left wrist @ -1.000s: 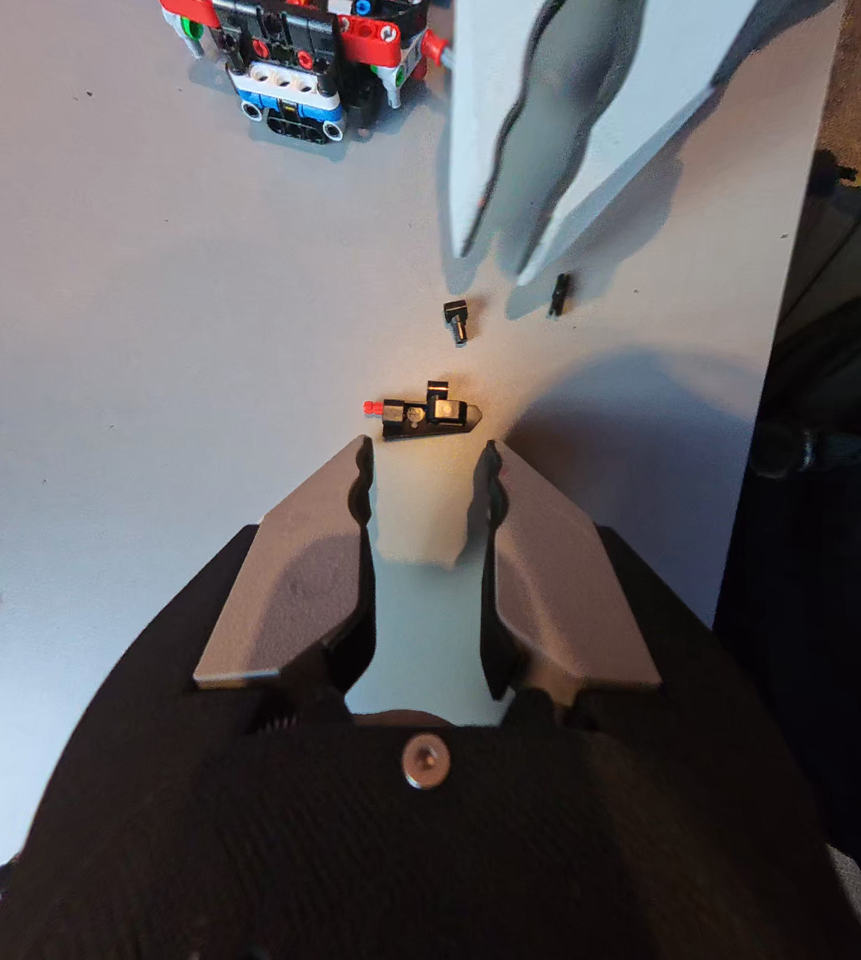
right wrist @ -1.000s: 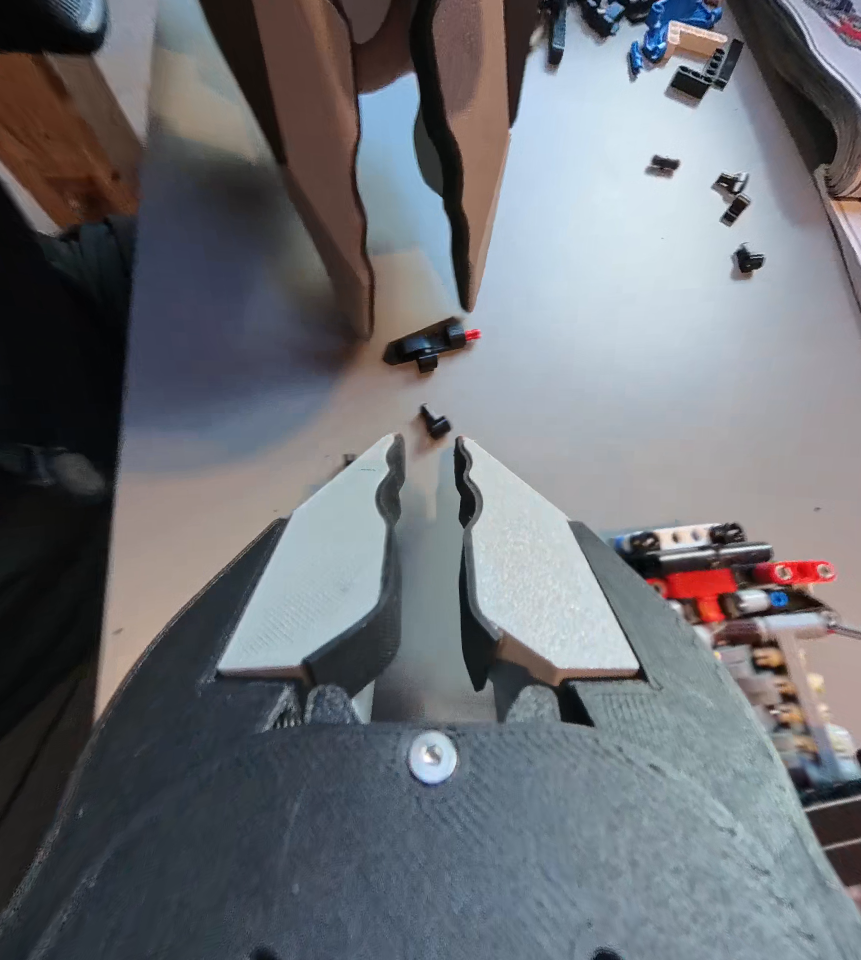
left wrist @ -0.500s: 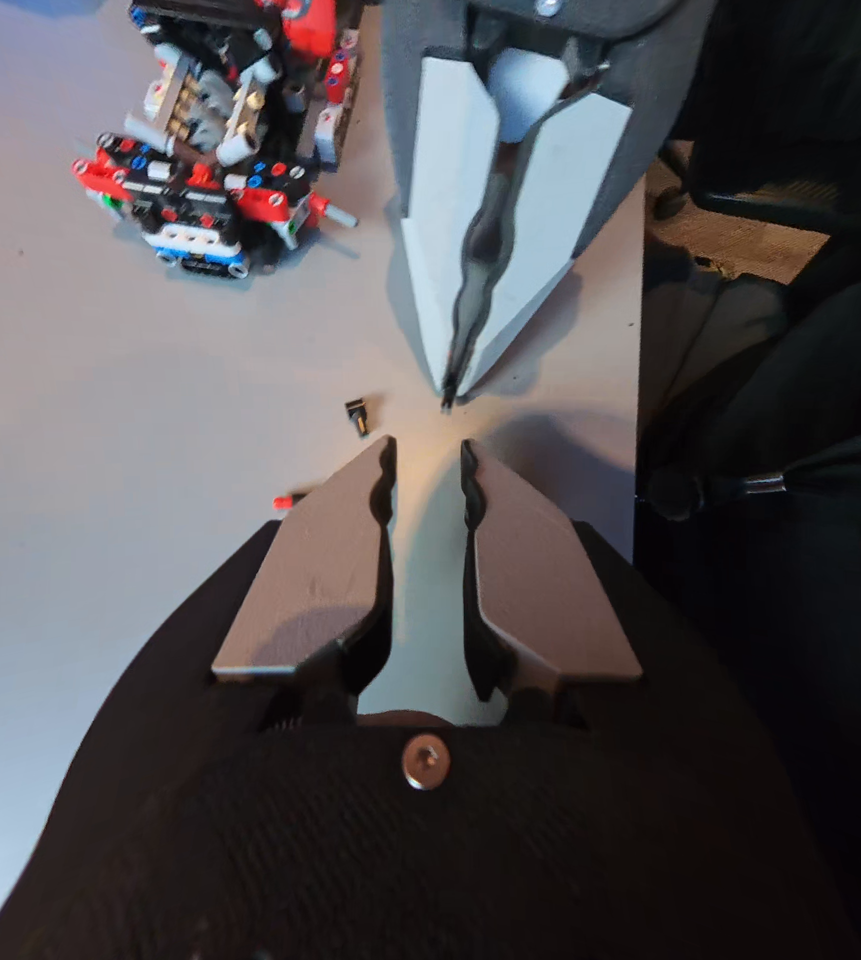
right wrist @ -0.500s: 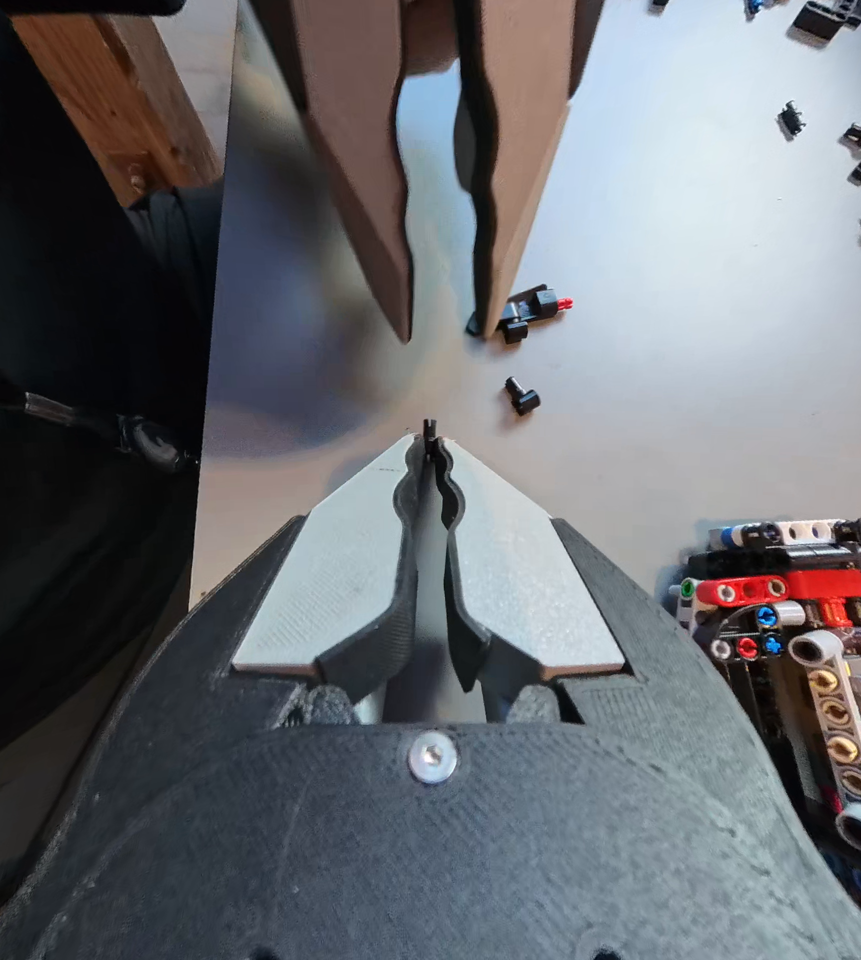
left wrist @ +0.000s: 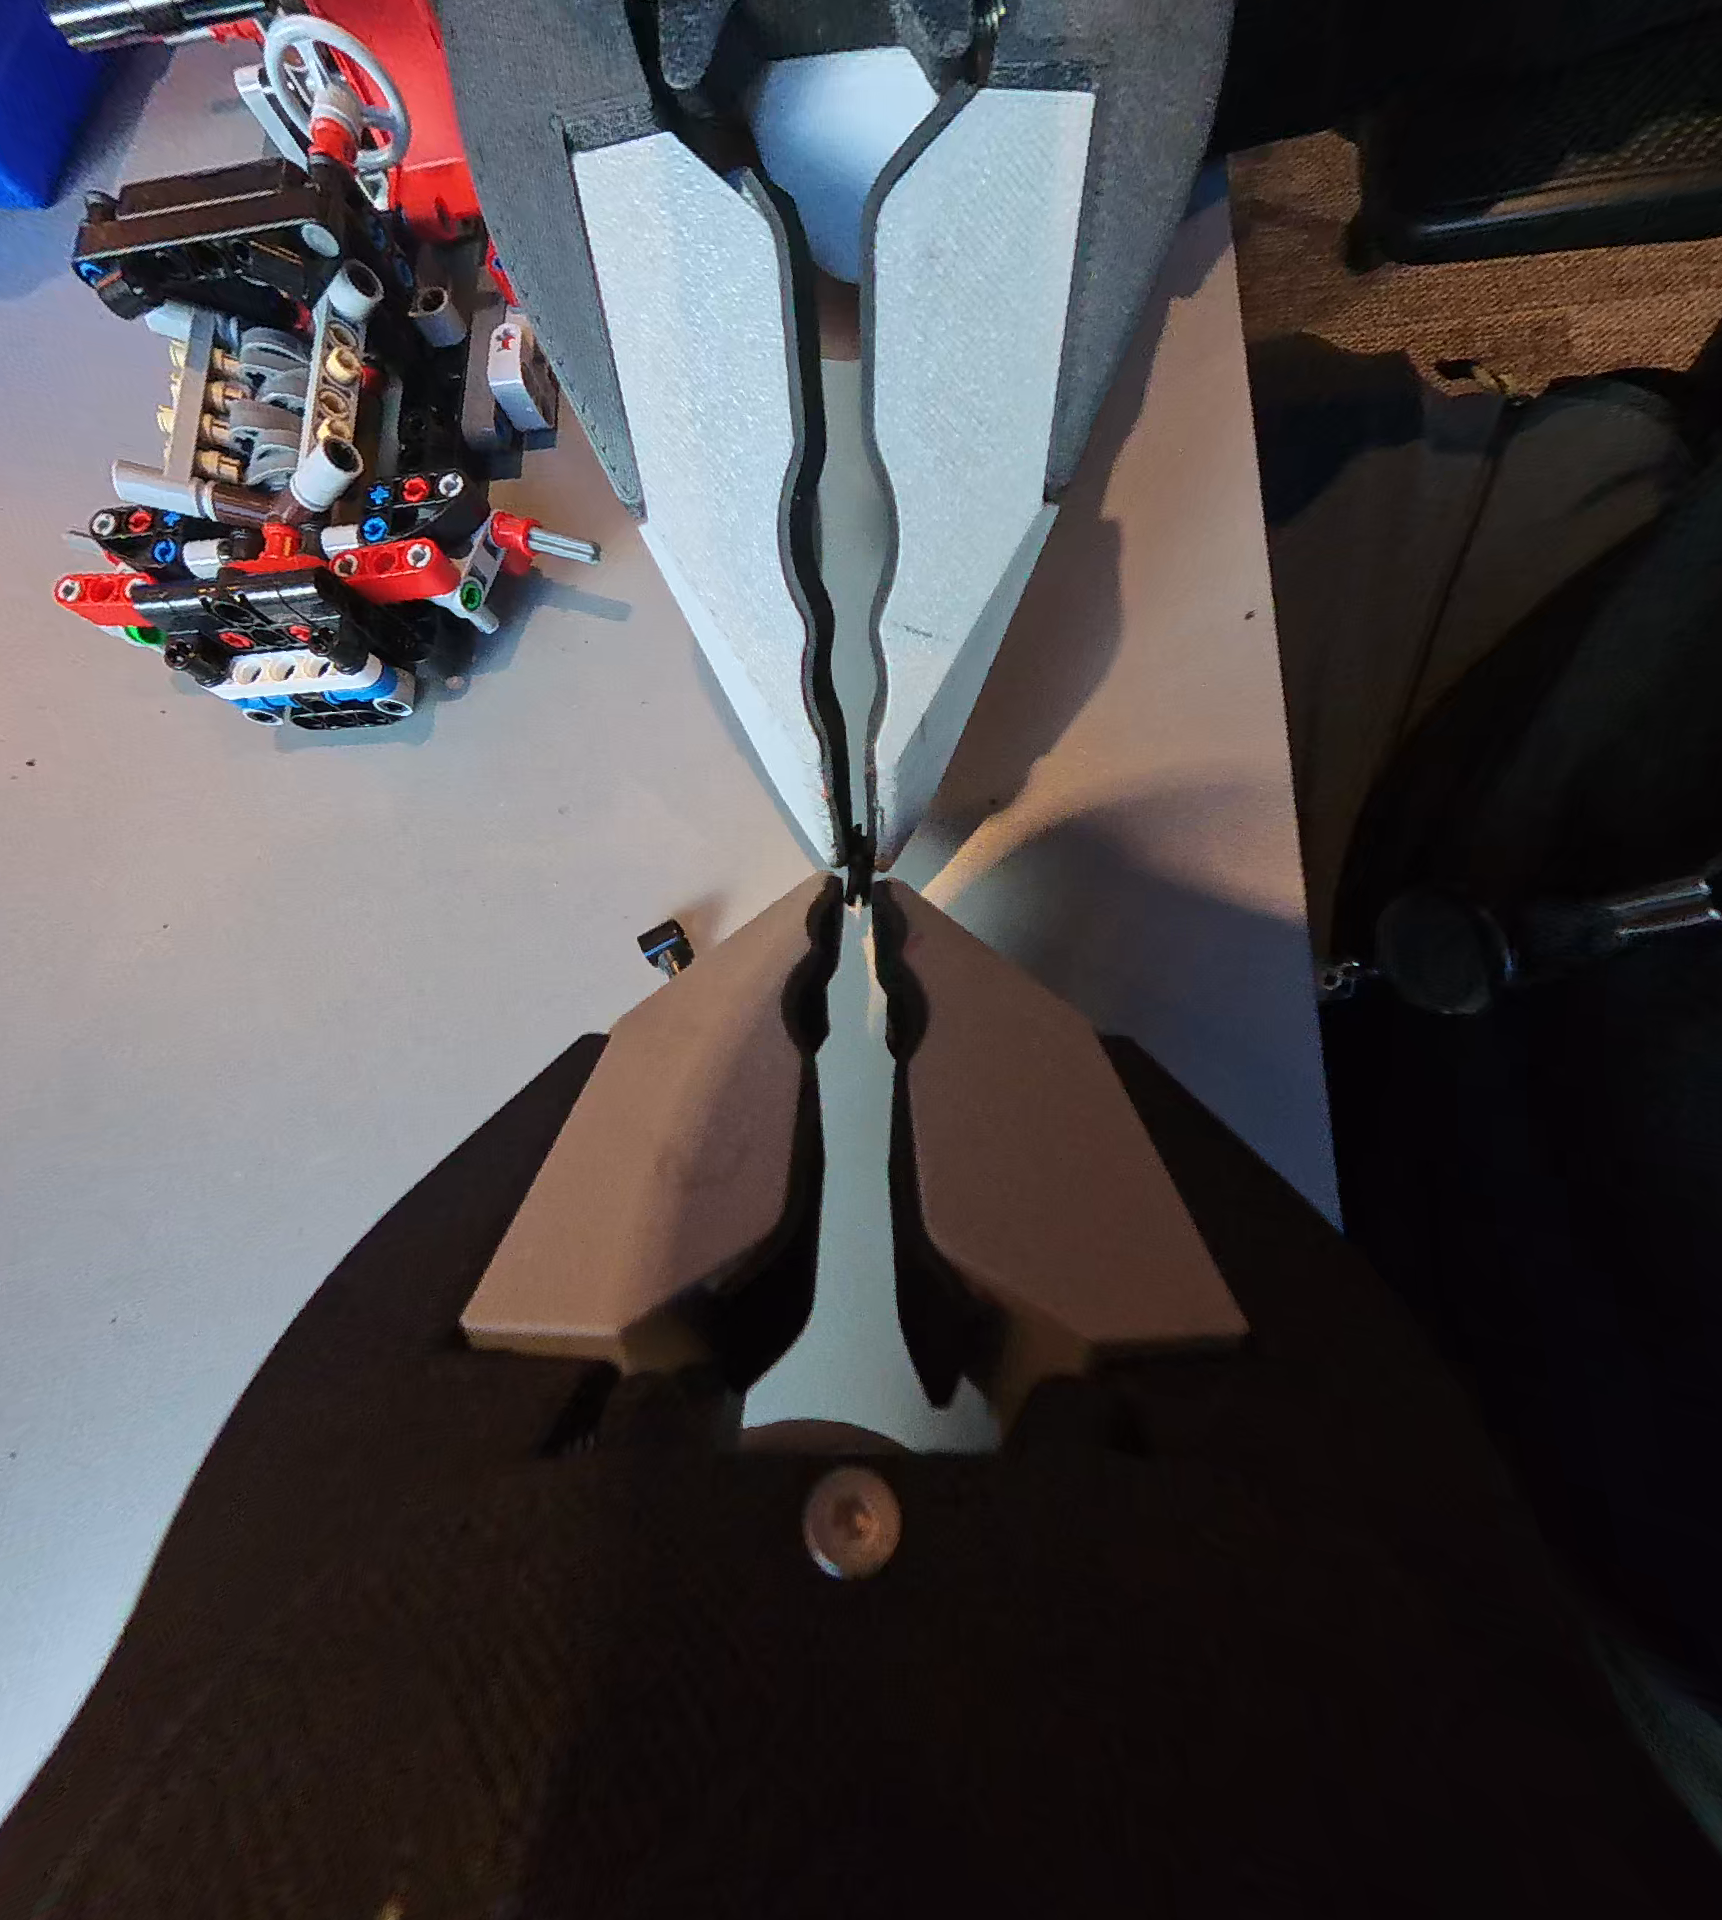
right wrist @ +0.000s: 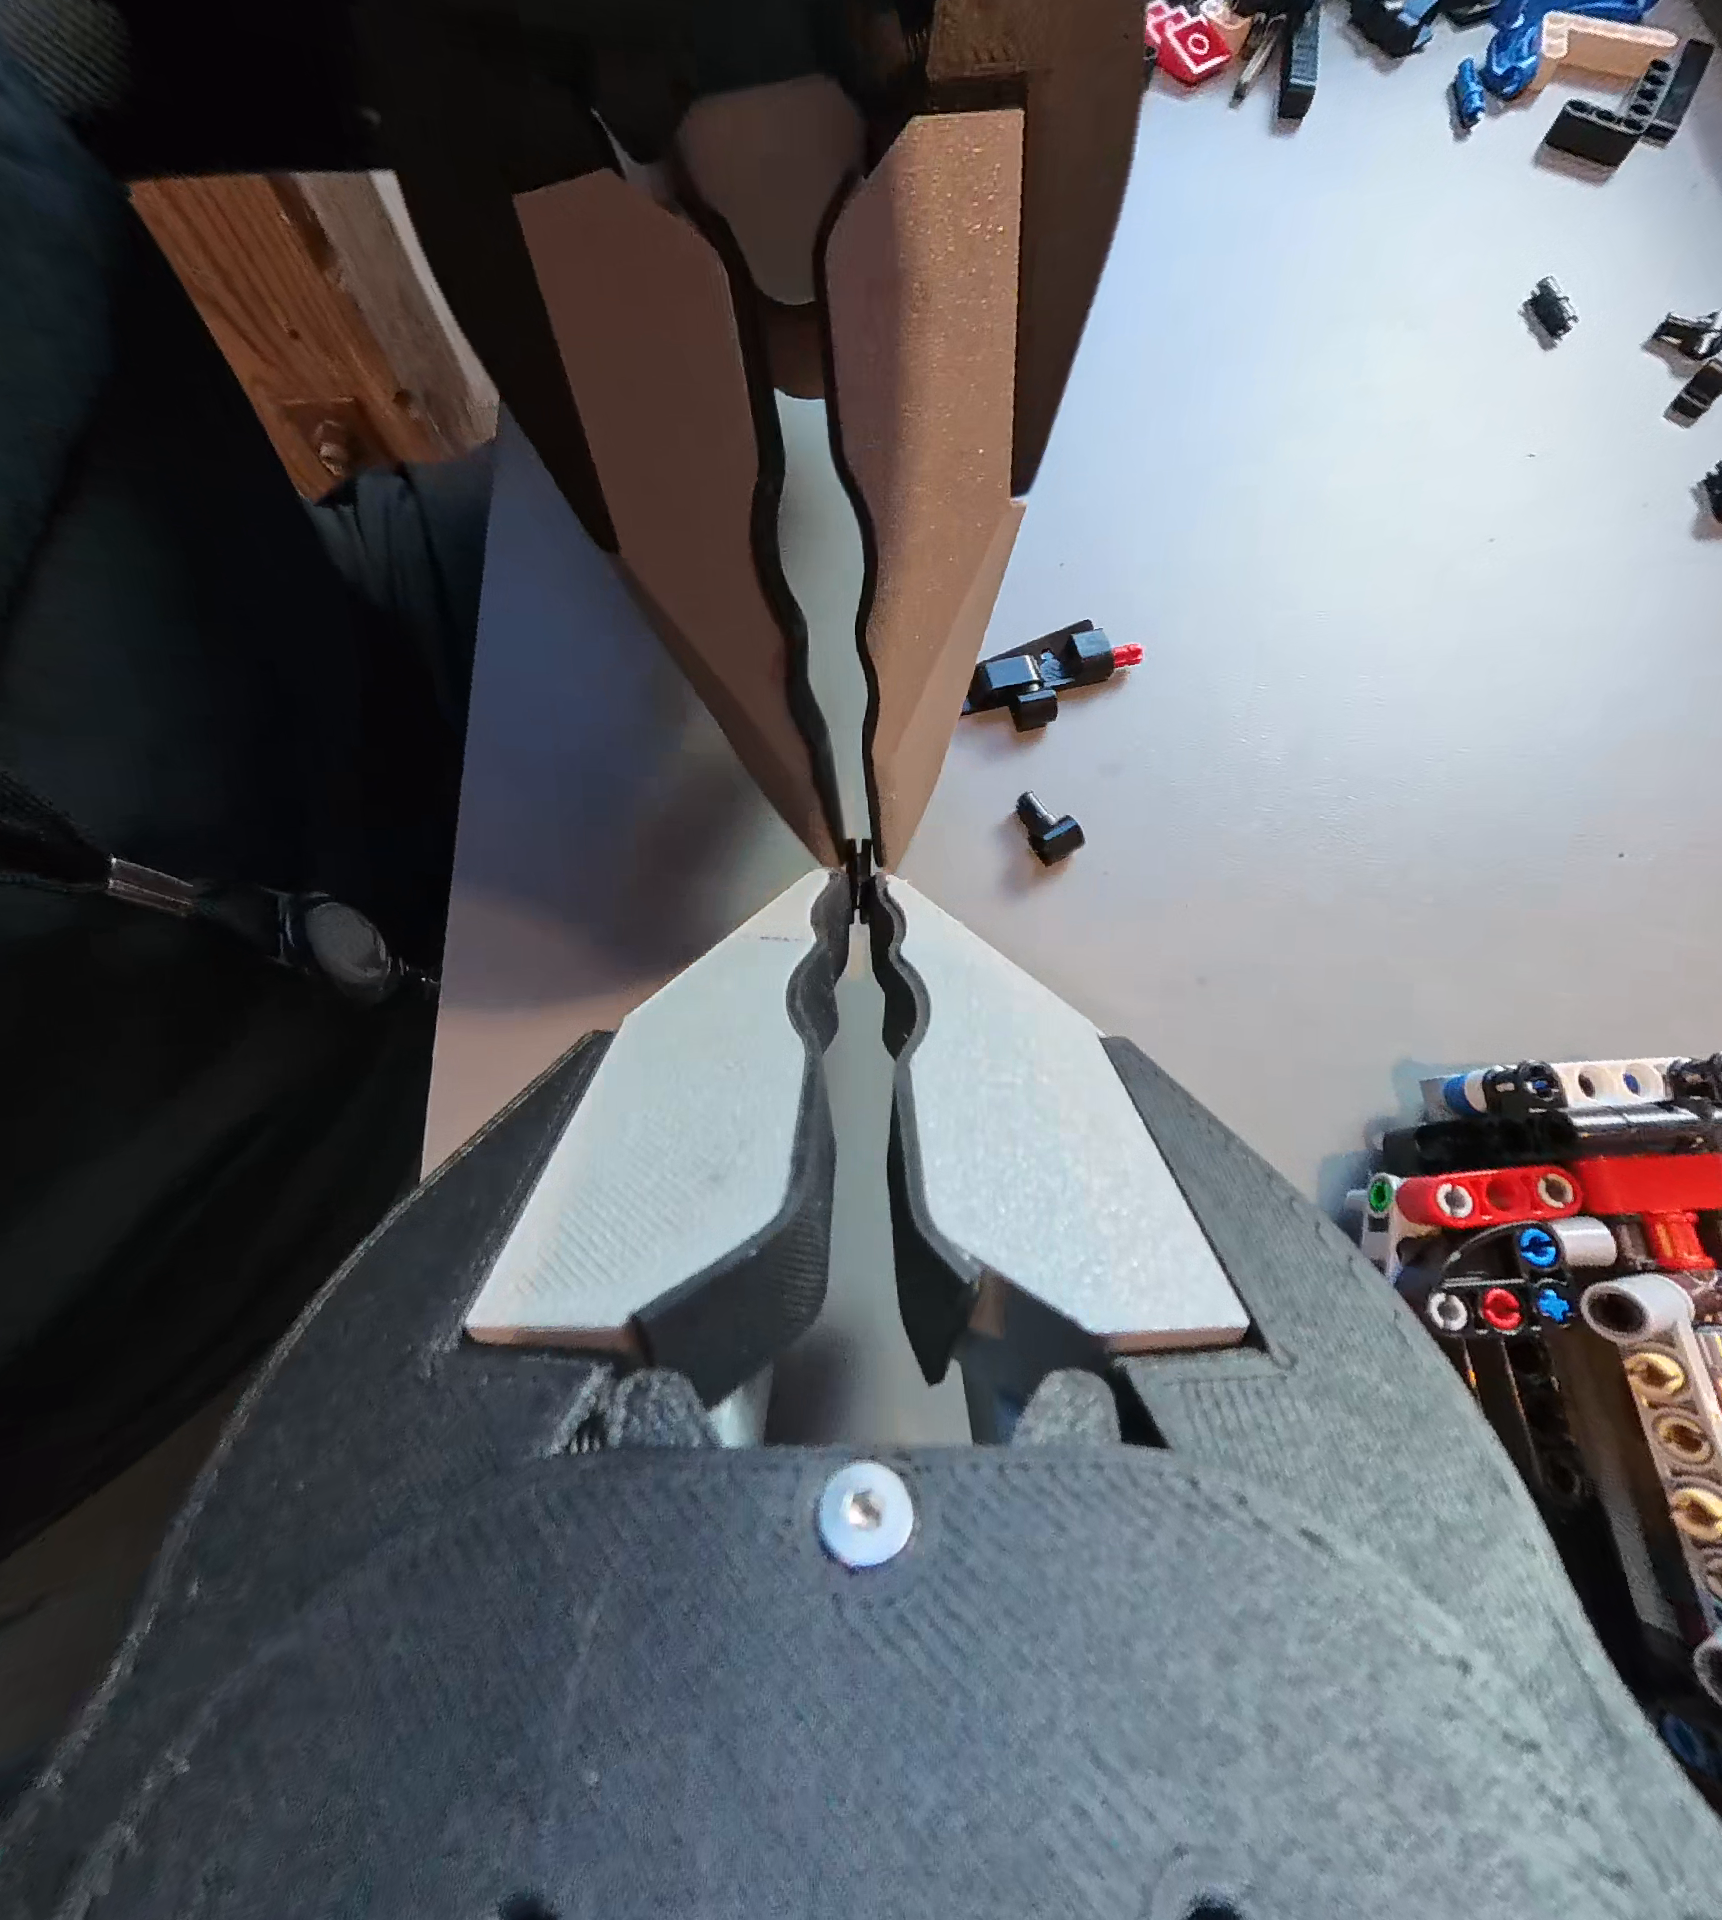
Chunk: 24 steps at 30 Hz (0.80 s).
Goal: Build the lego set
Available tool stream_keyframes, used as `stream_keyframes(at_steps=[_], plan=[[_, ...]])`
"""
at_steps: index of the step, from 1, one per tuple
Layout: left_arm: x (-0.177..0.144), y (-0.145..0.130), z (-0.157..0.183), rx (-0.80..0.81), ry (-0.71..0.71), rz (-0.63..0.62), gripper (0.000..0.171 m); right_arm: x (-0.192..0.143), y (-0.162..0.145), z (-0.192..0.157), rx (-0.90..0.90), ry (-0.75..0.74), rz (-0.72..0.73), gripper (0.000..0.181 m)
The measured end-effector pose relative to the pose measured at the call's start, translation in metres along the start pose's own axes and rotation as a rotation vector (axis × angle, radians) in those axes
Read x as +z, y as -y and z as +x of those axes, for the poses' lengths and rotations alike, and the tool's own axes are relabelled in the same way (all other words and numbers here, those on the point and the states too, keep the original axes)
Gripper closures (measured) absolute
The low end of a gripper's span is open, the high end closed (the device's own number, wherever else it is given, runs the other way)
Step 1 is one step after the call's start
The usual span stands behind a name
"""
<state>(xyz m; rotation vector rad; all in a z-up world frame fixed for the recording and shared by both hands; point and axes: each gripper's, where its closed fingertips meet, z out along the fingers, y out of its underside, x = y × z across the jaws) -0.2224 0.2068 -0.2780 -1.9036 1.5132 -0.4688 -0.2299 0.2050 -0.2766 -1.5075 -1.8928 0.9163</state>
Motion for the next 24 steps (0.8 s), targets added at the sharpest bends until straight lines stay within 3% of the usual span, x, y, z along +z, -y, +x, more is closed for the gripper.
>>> stream_keyframes(at_steps=[8,12,15,17,19,22,24], plan=[[-0.007,-0.004,-0.013,-0.043,0.036,-0.012,0.170,-0.004,0.006,0.012,-0.011,-0.080,0.043,0.176],[-0.047,-0.035,-0.086,-0.067,0.286,-0.120,0.170,-0.018,0.015,0.024,0.023,-0.133,0.145,0.177],[-0.080,-0.070,-0.153,-0.245,0.413,-0.142,0.170,-0.022,0.016,0.027,0.035,-0.142,0.166,0.178],[-0.086,-0.088,-0.176,-0.335,0.394,-0.140,0.170,-0.022,0.015,0.027,0.020,-0.154,0.163,0.181],[-0.082,-0.095,-0.180,-0.296,0.346,-0.145,0.165,-0.022,0.014,0.027,0.010,-0.163,0.155,0.181],[-0.075,-0.117,-0.182,-0.265,0.330,-0.289,0.153,-0.023,0.012,0.028,0.013,-0.168,0.153,0.181],[-0.070,-0.119,-0.182,-0.262,0.321,-0.299,0.157,-0.025,0.012,0.029,0.017,-0.171,0.163,0.181]])
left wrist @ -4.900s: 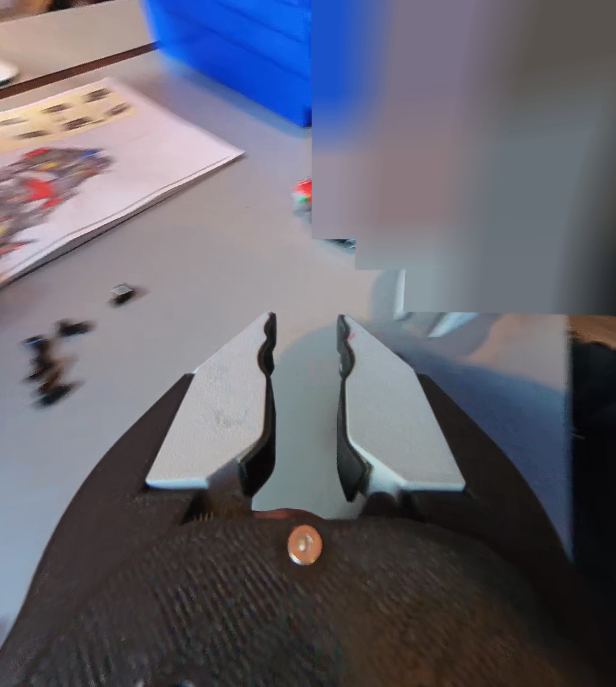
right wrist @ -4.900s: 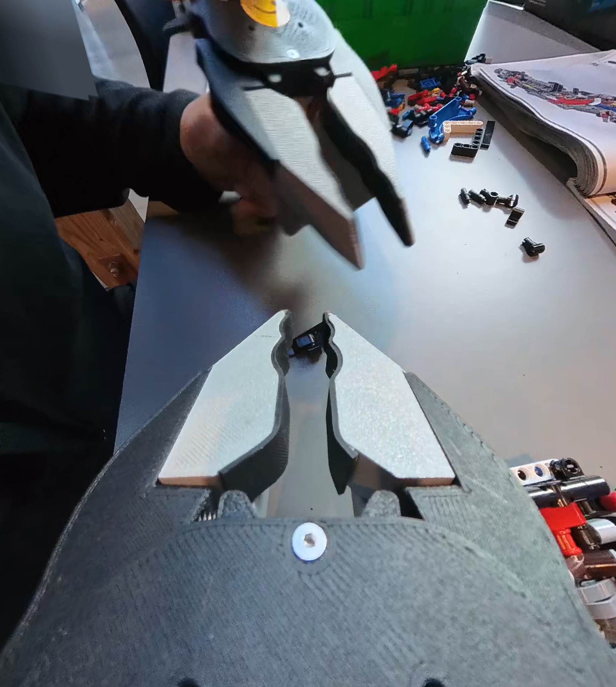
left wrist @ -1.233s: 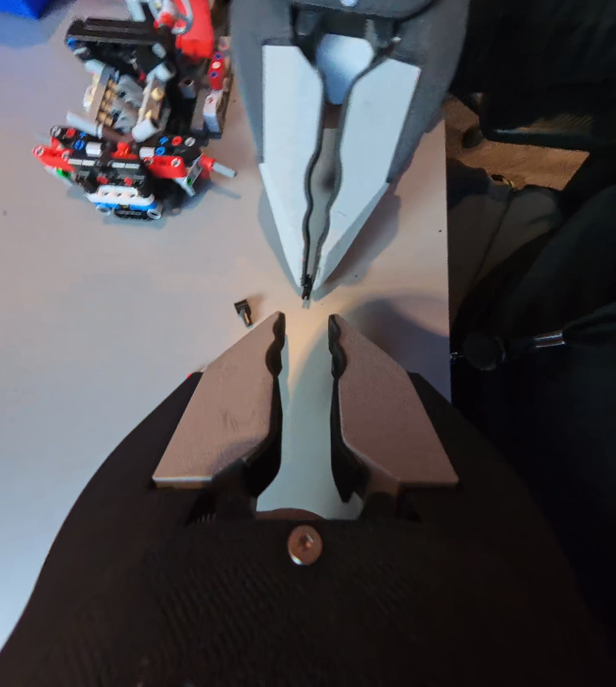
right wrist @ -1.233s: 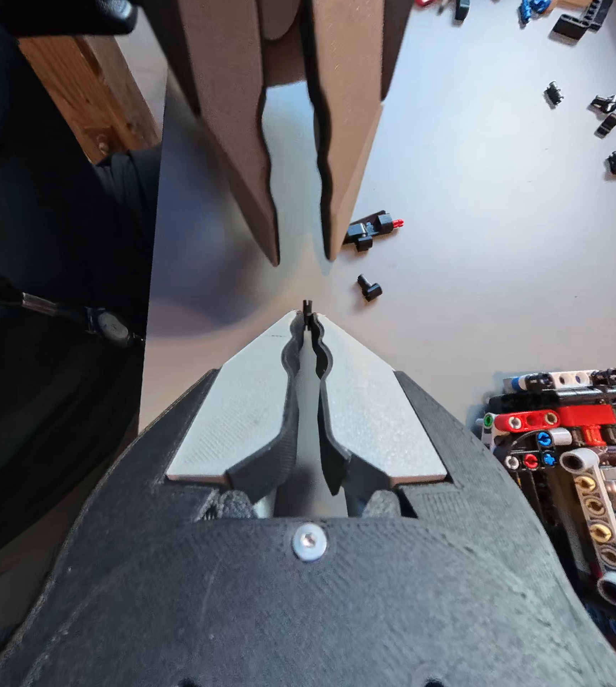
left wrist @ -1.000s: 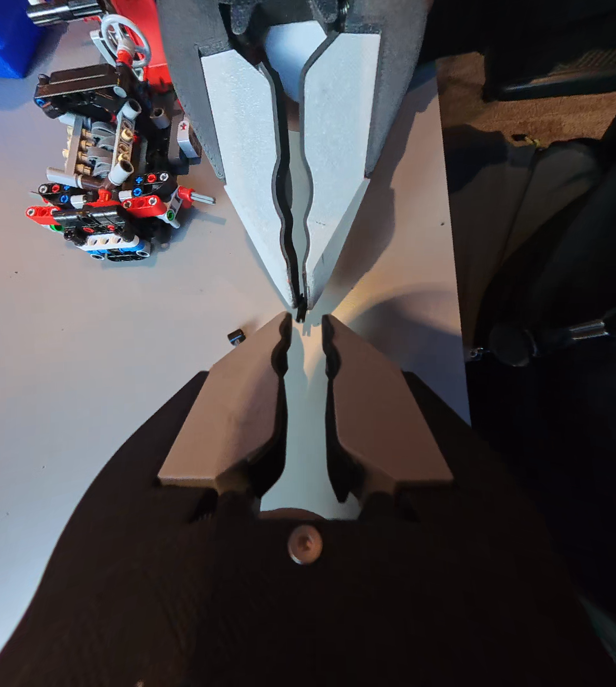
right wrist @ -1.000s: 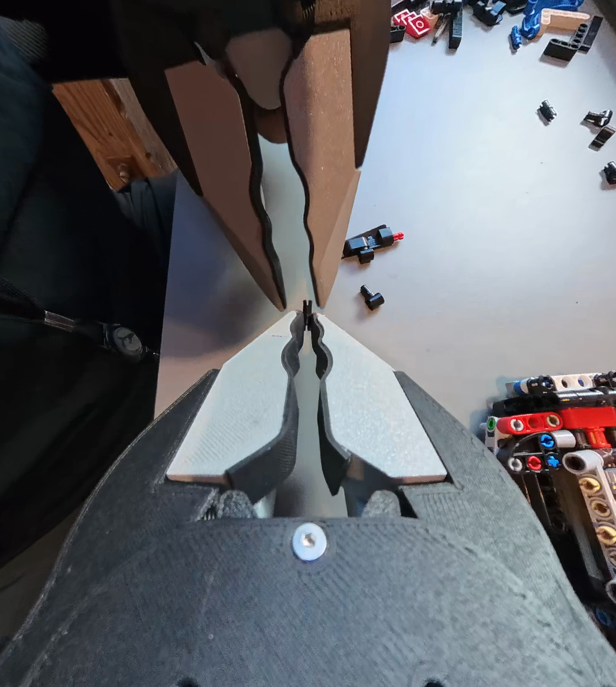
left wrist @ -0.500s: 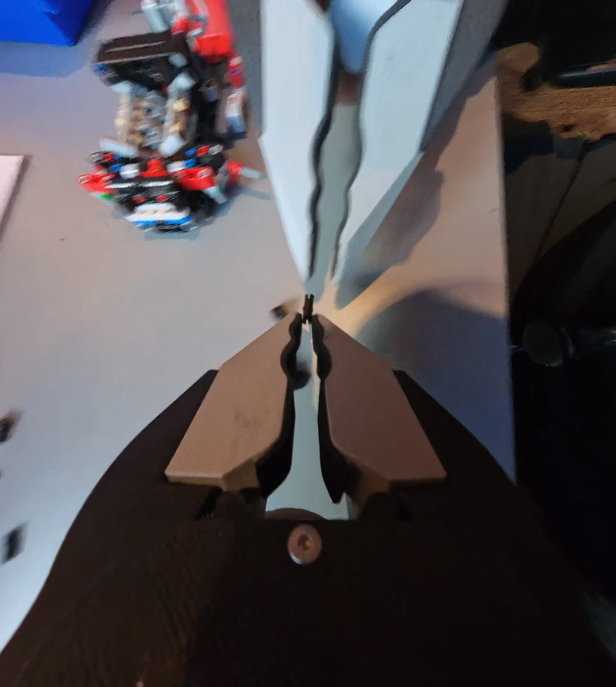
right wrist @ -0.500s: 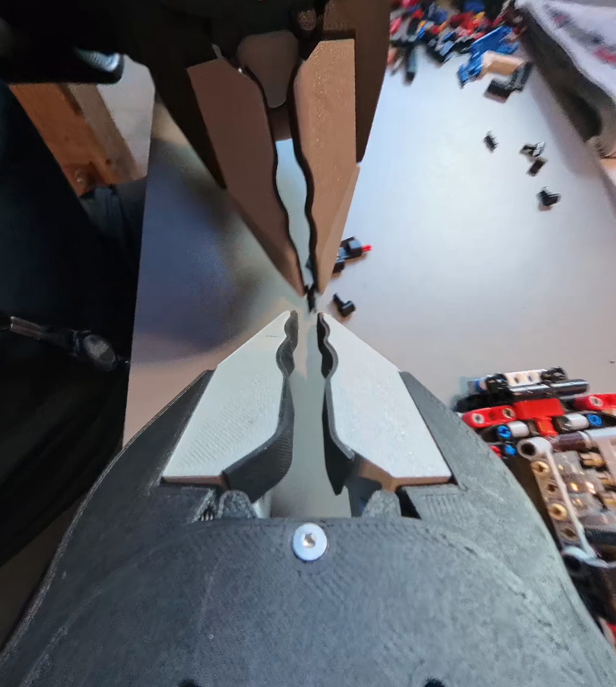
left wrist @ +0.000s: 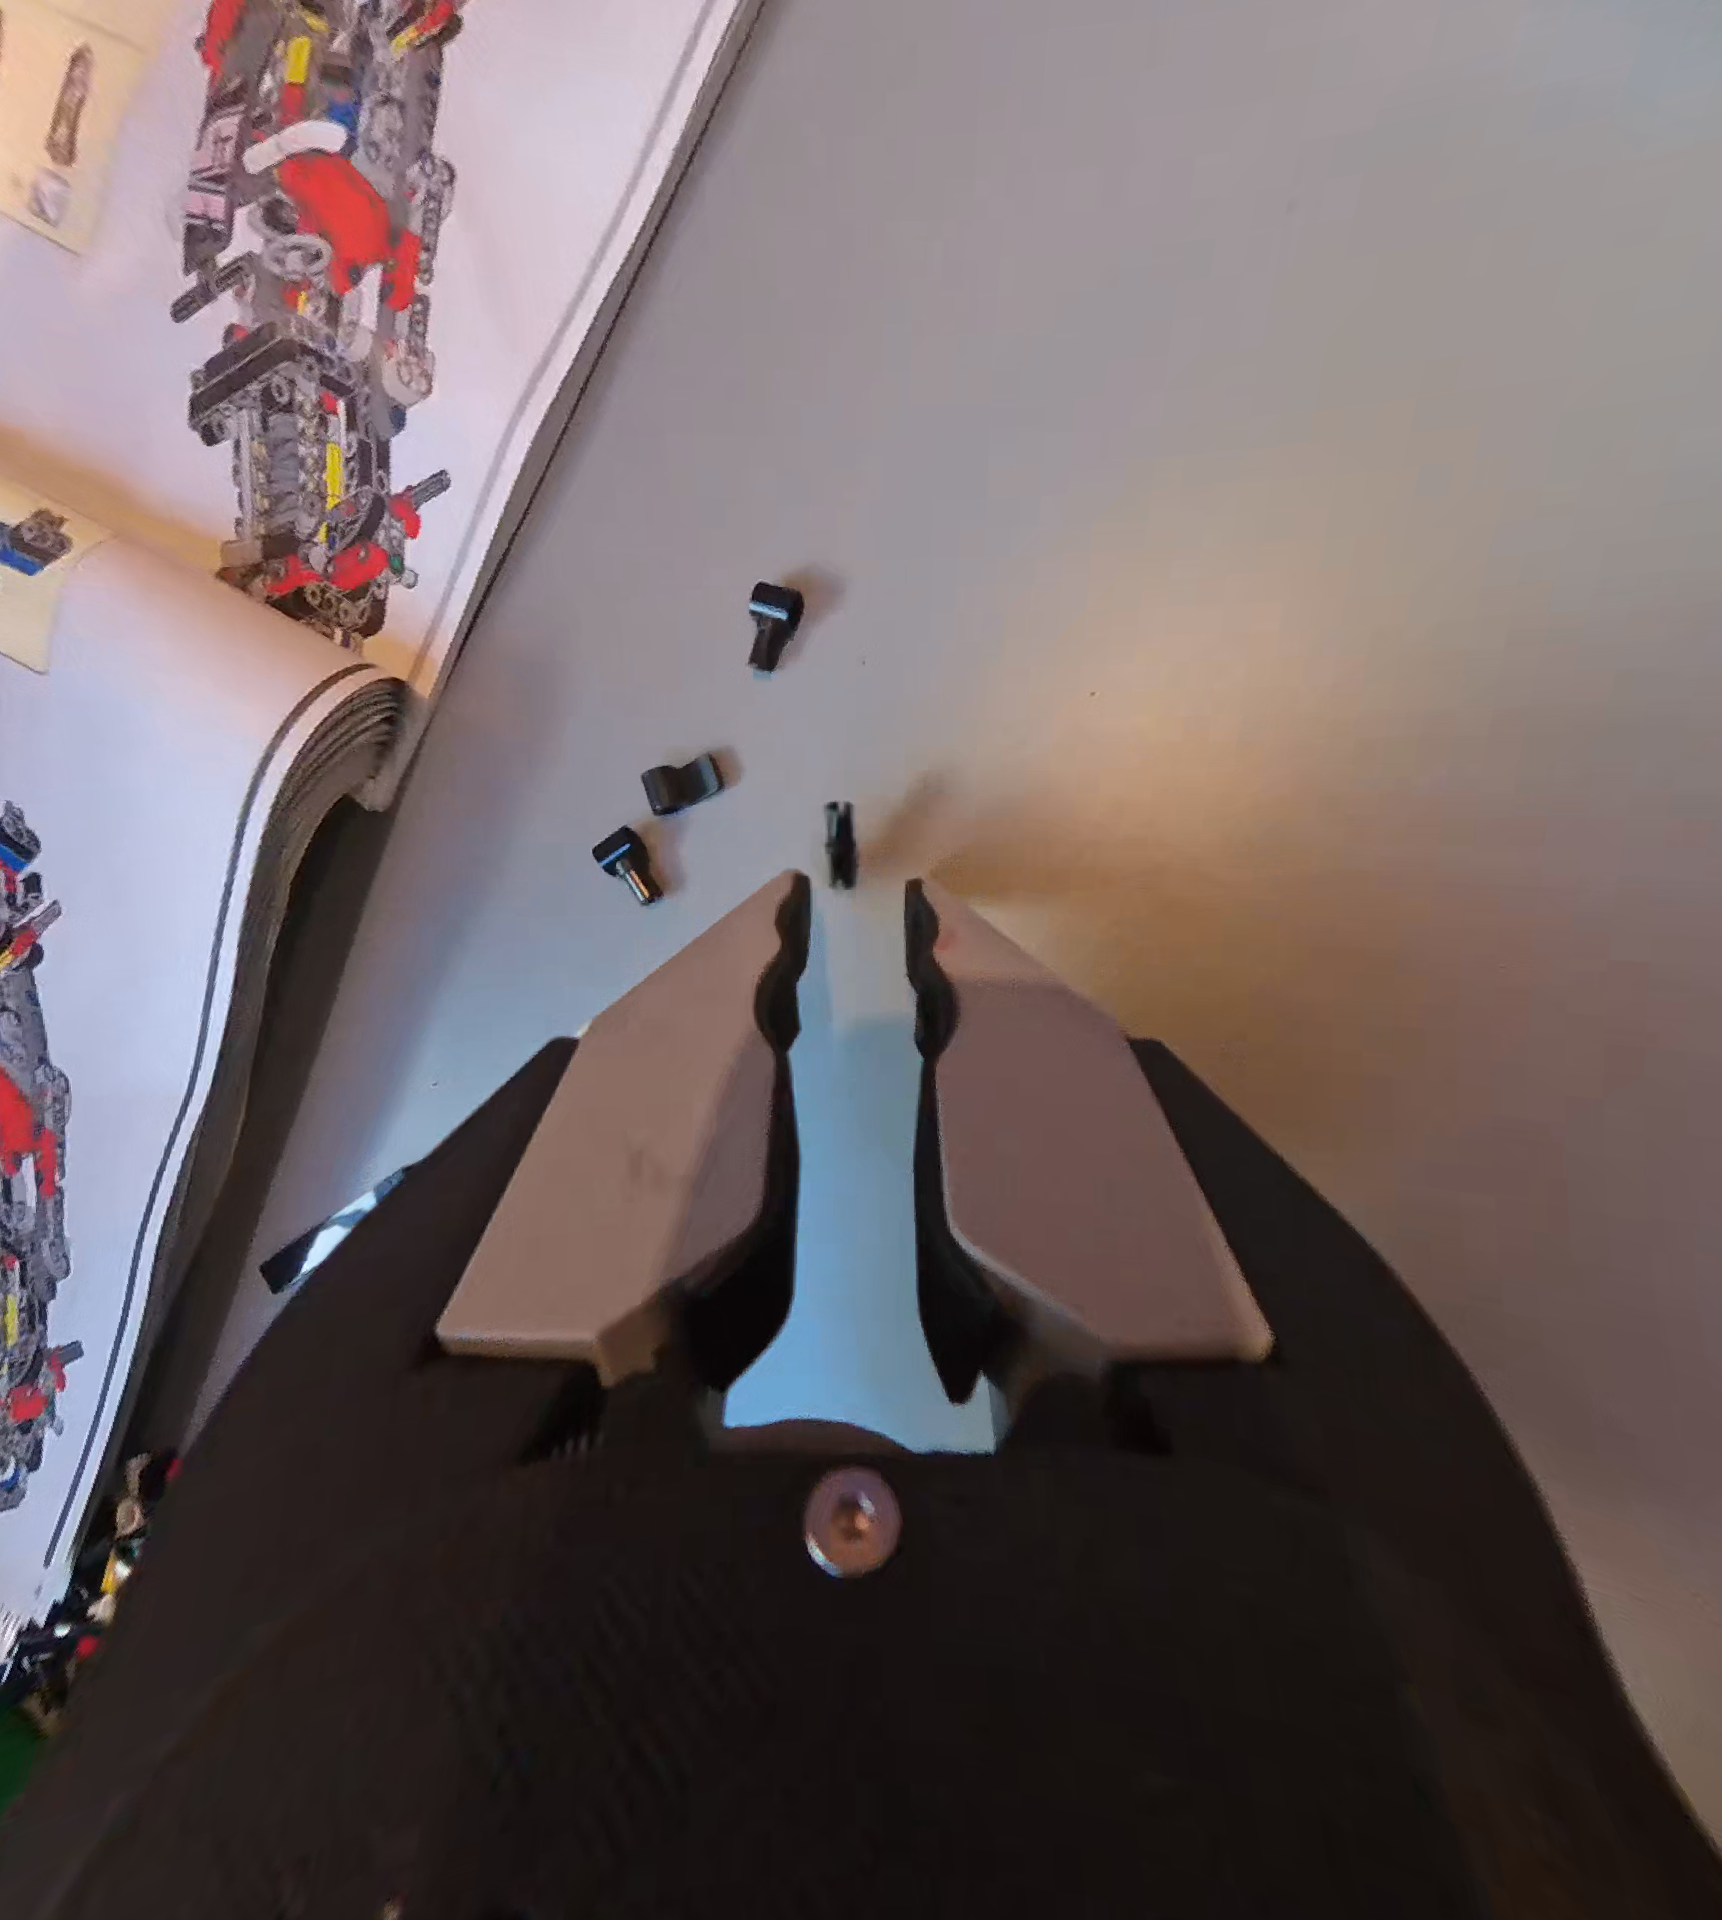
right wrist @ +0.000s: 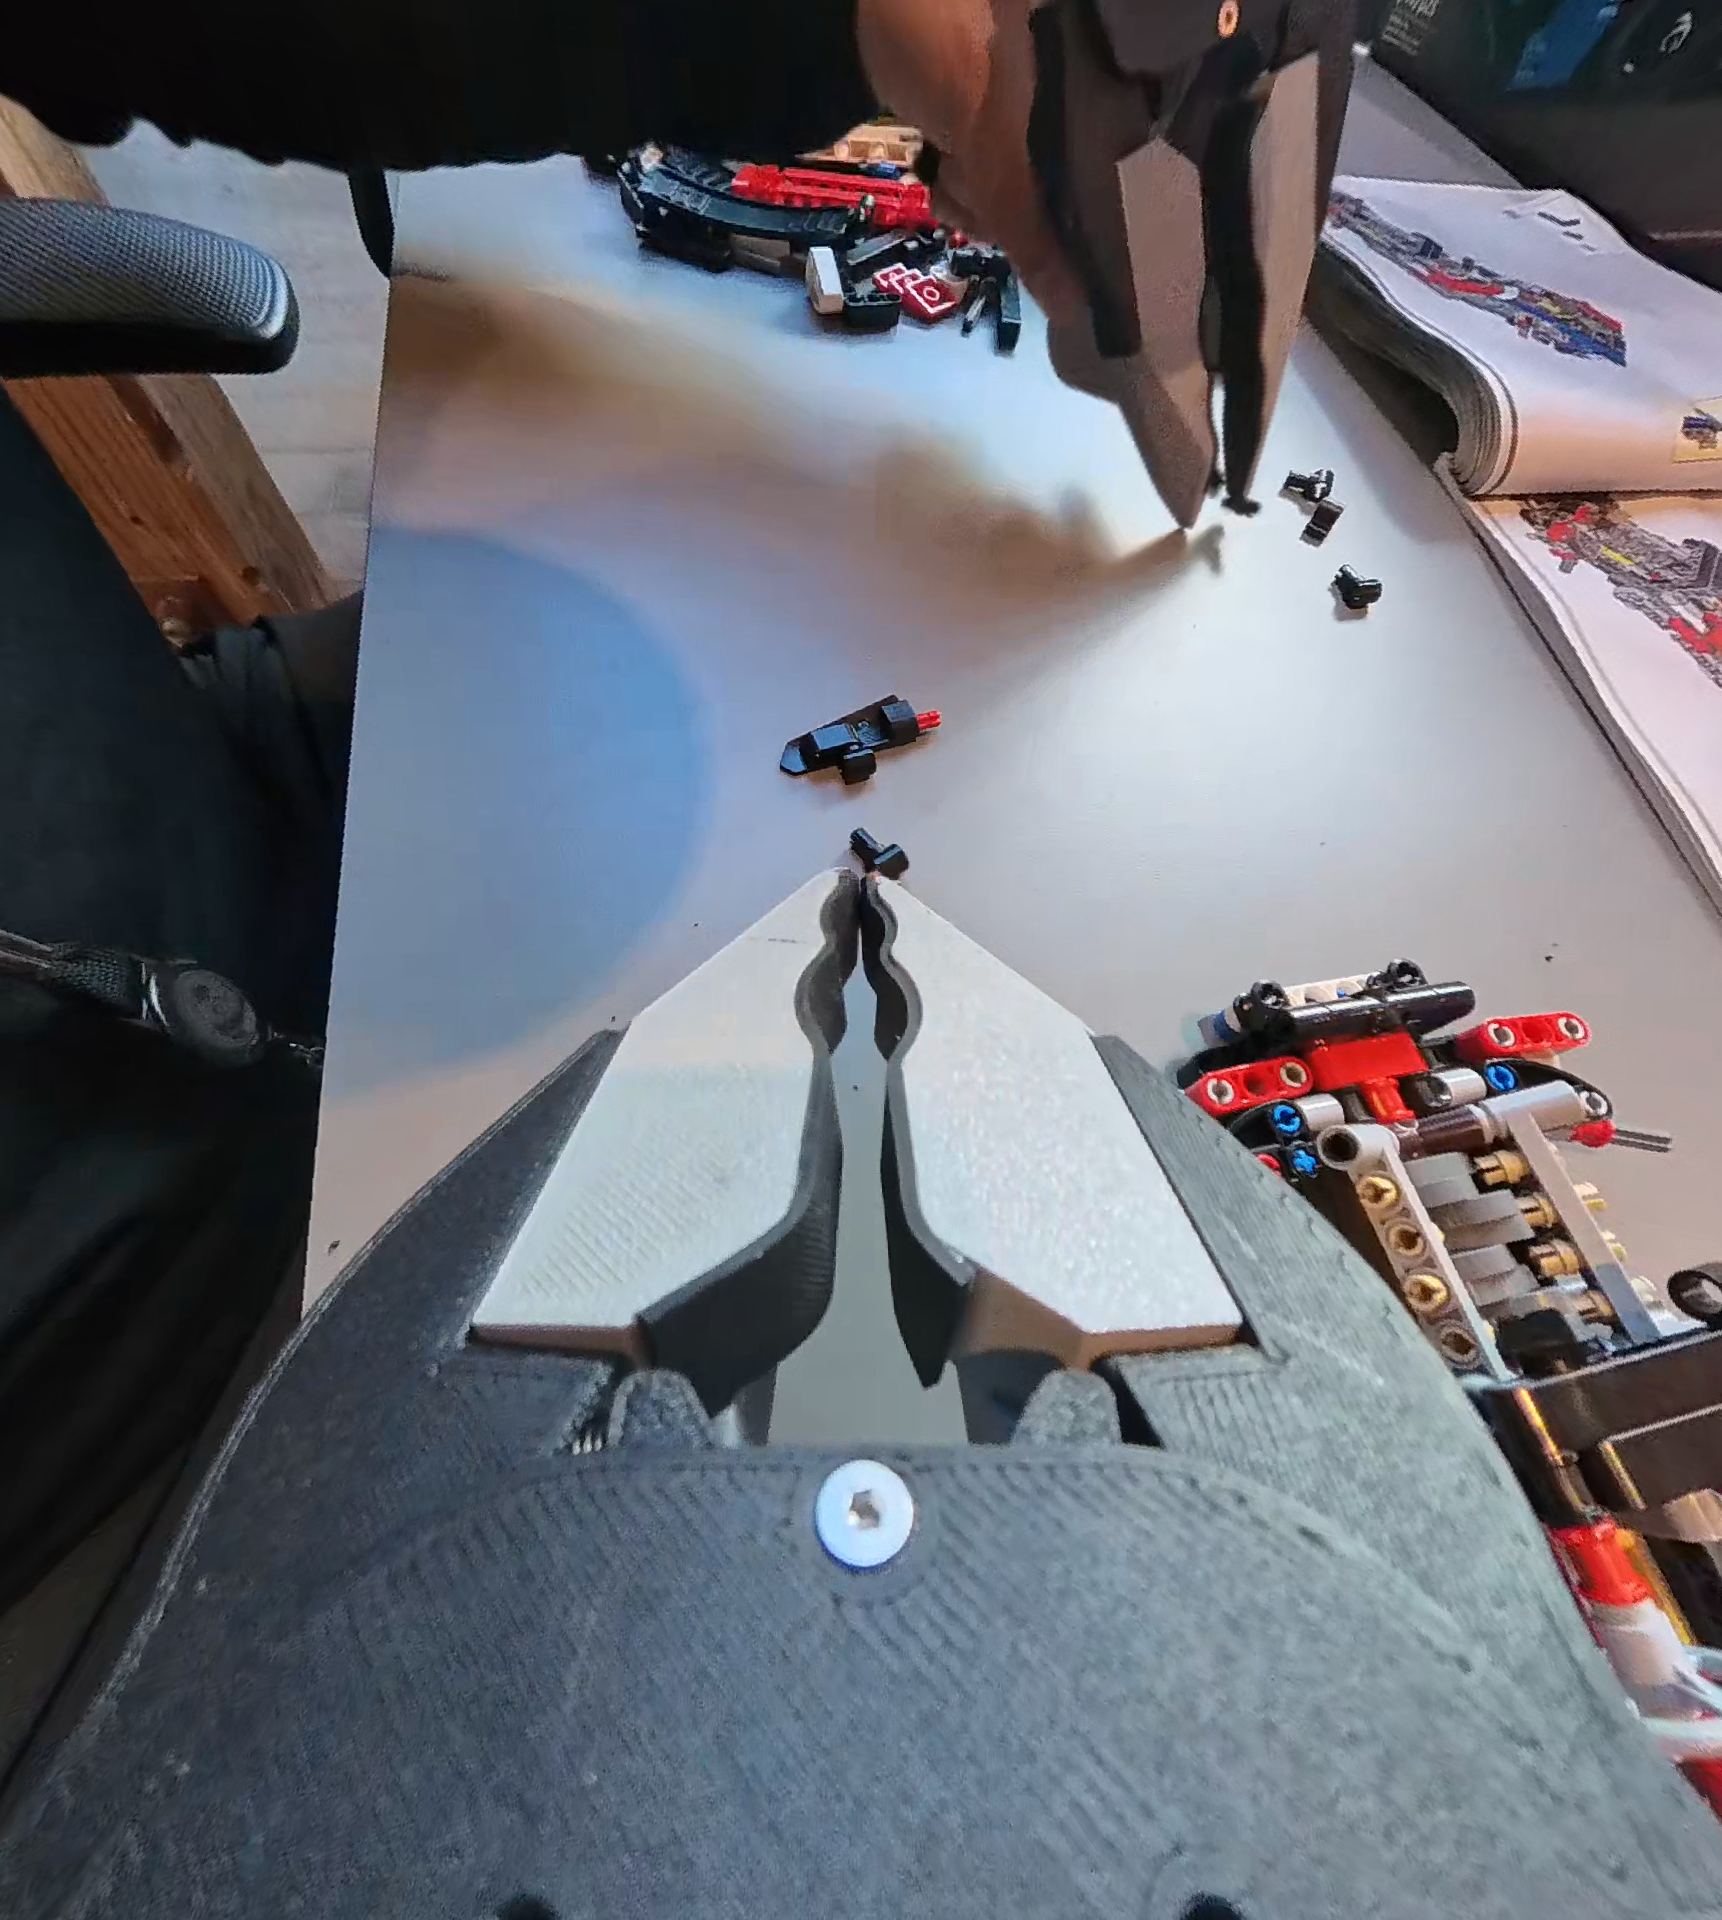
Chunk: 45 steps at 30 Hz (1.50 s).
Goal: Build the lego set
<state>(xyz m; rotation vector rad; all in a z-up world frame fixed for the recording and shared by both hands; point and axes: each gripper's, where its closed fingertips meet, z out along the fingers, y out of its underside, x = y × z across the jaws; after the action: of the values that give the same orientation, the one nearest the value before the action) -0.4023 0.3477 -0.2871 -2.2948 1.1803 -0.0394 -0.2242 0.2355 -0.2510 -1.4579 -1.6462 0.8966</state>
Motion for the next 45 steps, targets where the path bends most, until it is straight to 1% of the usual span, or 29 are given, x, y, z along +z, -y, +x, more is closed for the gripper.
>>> stream_keyframes(at_steps=[1,3,8,10,13,15,18,21,24,27,29,33,36,38,42,45], plan=[[0.000,0.000,0.000,-0.001,-0.002,0.000,0.157,-0.001,0.000,0.001,0.003,-0.001,0.003,0.181],[-0.002,-0.001,0.000,-0.008,0.003,-0.002,0.150,-0.002,0.001,0.002,0.010,-0.003,0.010,0.181],[-0.016,-0.007,0.000,-0.049,0.024,0.028,0.148,-0.001,-0.001,0.003,0.030,0.009,0.003,0.181],[-0.025,-0.007,0.008,-0.047,0.036,0.040,0.147,0.000,-0.002,0.004,0.037,0.015,-0.008,0.180],[-0.036,-0.001,0.046,0.007,-0.027,0.068,0.145,0.002,-0.005,0.003,0.040,0.035,-0.030,0.178],[-0.037,0.008,0.082,0.058,-0.105,0.099,0.143,0.004,-0.007,0.002,0.024,0.053,-0.045,0.177],[-0.031,0.023,0.133,0.064,-0.239,0.140,0.136,0.012,-0.009,0.004,0.006,0.066,-0.083,0.174],[-0.023,0.028,0.152,0.061,-0.262,0.148,0.132,0.023,-0.011,0.003,-0.024,0.090,-0.125,0.172],[-0.021,0.030,0.154,0.035,-0.265,0.190,0.130,0.031,-0.010,0.002,-0.056,0.100,-0.142,0.170],[-0.023,0.027,0.154,-0.008,-0.278,0.235,0.130,0.030,-0.004,0.001,-0.061,0.094,-0.102,0.173],[-0.024,0.027,0.154,-0.036,-0.269,0.301,0.130,0.027,0.001,0.004,-0.048,0.081,-0.065,0.174],[-0.027,0.023,0.158,-0.018,-0.274,0.301,0.129,0.021,0.008,0.006,-0.018,0.093,-0.007,0.173],[-0.027,0.023,0.158,-0.029,-0.291,0.303,0.128,0.021,0.008,0.006,-0.009,0.099,-0.004,0.172],[-0.027,0.023,0.160,-0.020,-0.303,0.304,0.124,0.021,0.008,0.006,-0.014,0.101,-0.003,0.172],[-0.025,0.025,0.157,-0.012,-0.281,0.303,0.119,0.021,0.009,0.005,-0.021,0.112,-0.001,0.172],[-0.024,0.026,0.154,-0.026,-0.279,0.303,0.123,0.021,0.009,0.005,-0.021,0.114,0.000,0.172]])
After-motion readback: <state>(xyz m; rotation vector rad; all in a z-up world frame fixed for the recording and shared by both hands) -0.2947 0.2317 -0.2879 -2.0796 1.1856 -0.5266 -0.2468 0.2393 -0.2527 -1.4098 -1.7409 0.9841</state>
